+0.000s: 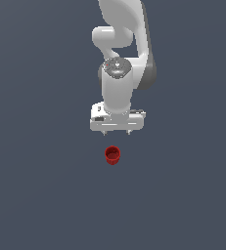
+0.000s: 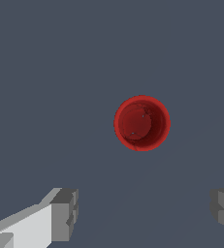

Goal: Pick up the object and move it to a goal position.

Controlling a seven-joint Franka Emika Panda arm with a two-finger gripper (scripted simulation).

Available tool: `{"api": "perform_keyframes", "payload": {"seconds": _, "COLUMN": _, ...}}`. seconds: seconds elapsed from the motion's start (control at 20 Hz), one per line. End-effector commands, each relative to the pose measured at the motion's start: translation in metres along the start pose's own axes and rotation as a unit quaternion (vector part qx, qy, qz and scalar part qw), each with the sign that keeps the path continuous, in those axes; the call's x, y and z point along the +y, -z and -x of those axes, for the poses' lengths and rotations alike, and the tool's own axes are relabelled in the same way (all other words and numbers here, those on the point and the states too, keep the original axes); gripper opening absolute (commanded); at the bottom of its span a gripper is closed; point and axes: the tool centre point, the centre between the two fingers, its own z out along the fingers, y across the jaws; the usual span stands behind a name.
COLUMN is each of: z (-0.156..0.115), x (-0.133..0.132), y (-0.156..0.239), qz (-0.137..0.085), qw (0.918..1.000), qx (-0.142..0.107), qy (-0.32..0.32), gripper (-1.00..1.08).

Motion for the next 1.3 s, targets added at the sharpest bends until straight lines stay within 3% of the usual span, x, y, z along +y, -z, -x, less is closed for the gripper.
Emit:
{"api": "perform_keyframes", "payload": {"seconds": 0.0, "z": 0.0, "x": 0.0, "y": 0.0, "qz": 0.0, "qw": 1.0, "qx": 0.0, "qy": 0.0, "gripper": 1.0}}
{"api": "perform_keyframes", "payload": {"seconds": 1.25, "z": -0.047, "x": 0.02, "y": -0.07, "qz": 0.009, "qw": 0.9952, "qx": 0.009, "qy": -0.097, "gripper": 1.0}}
